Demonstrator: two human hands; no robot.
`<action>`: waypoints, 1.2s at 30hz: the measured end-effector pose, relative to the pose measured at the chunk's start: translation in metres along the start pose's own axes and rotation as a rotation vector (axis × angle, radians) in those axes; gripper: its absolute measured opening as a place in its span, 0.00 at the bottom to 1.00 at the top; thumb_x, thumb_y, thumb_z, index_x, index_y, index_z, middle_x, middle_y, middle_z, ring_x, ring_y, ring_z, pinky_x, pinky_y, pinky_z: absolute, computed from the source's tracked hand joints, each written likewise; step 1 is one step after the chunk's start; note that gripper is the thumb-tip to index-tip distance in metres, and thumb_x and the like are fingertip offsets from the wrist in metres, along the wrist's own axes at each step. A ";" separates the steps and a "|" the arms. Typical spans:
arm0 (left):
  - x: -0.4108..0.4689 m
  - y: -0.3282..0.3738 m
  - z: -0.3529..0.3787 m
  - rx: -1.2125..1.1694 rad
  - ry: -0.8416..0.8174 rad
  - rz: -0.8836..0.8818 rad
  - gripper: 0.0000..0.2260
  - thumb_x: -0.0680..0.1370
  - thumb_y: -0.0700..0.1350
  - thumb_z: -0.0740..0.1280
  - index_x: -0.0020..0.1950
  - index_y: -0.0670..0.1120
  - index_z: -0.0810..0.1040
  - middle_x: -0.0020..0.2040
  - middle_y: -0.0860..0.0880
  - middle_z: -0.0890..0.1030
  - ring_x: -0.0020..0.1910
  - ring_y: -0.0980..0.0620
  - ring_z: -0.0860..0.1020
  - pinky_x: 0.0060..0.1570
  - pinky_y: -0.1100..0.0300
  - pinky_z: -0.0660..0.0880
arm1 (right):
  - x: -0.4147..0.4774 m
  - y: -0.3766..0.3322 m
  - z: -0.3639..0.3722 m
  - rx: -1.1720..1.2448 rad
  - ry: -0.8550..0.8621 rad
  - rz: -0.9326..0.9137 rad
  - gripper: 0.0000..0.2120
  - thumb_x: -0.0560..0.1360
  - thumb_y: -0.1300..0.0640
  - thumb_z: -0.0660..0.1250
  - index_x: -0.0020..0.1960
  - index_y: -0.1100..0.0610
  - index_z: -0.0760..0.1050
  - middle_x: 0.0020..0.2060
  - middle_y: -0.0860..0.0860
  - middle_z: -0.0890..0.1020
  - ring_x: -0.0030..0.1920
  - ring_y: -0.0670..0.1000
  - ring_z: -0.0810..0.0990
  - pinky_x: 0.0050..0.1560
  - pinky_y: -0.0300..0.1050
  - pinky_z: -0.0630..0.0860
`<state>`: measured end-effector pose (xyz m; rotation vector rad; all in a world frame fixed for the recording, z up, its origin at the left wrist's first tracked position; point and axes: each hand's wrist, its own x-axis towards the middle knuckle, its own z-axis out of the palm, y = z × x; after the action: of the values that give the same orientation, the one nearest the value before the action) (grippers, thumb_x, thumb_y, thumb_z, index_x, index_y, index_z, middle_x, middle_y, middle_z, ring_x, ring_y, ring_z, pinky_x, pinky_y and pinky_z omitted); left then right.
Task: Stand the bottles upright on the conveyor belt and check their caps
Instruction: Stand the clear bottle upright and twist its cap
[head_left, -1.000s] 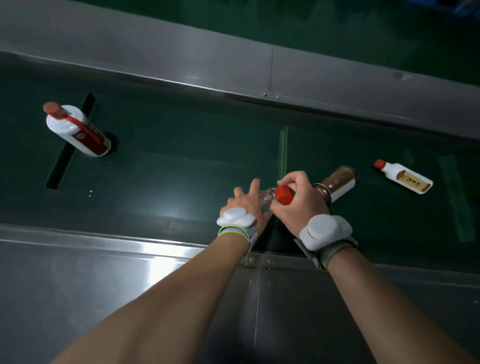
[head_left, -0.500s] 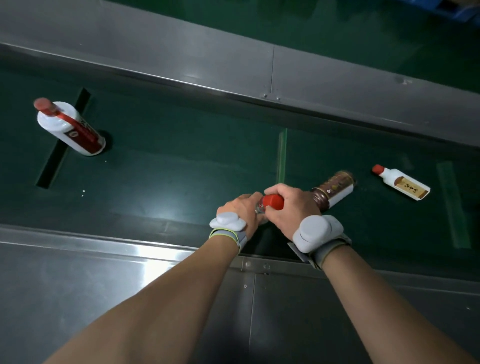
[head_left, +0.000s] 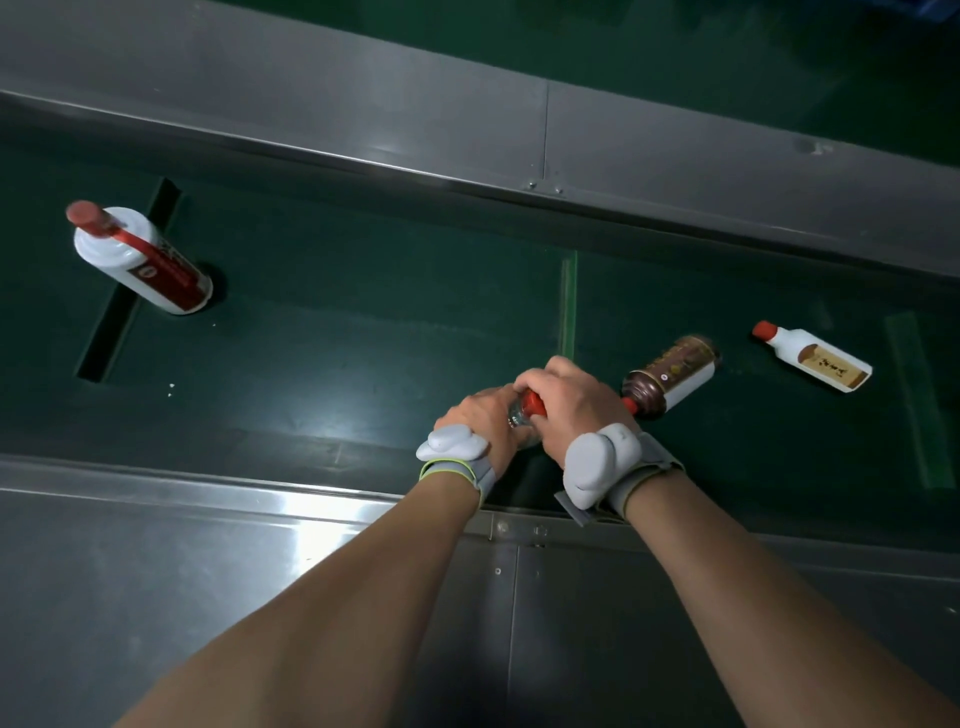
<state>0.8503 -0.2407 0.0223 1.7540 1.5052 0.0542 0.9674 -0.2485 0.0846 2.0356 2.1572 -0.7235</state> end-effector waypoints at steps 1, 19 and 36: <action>0.000 0.000 0.000 0.002 0.000 -0.002 0.14 0.76 0.58 0.67 0.60 0.57 0.73 0.53 0.51 0.80 0.46 0.45 0.79 0.39 0.58 0.69 | -0.001 -0.001 0.000 -0.012 -0.002 -0.019 0.15 0.73 0.64 0.66 0.58 0.53 0.73 0.51 0.53 0.74 0.45 0.58 0.77 0.40 0.48 0.74; -0.001 0.000 -0.003 0.050 -0.020 0.023 0.08 0.77 0.49 0.64 0.55 0.57 0.73 0.44 0.52 0.75 0.40 0.45 0.75 0.35 0.57 0.69 | -0.007 -0.009 0.003 -0.239 0.028 0.191 0.12 0.79 0.45 0.57 0.49 0.54 0.63 0.37 0.53 0.79 0.34 0.57 0.72 0.29 0.43 0.63; -0.001 -0.002 0.001 0.066 -0.027 0.031 0.09 0.77 0.49 0.63 0.56 0.58 0.73 0.44 0.52 0.76 0.40 0.44 0.76 0.38 0.56 0.72 | -0.006 -0.003 0.006 -0.290 -0.027 0.207 0.15 0.76 0.42 0.60 0.49 0.54 0.67 0.30 0.50 0.69 0.34 0.55 0.73 0.29 0.43 0.63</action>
<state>0.8488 -0.2419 0.0211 1.8233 1.4752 -0.0030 0.9639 -0.2564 0.0823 2.0380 1.8711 -0.3845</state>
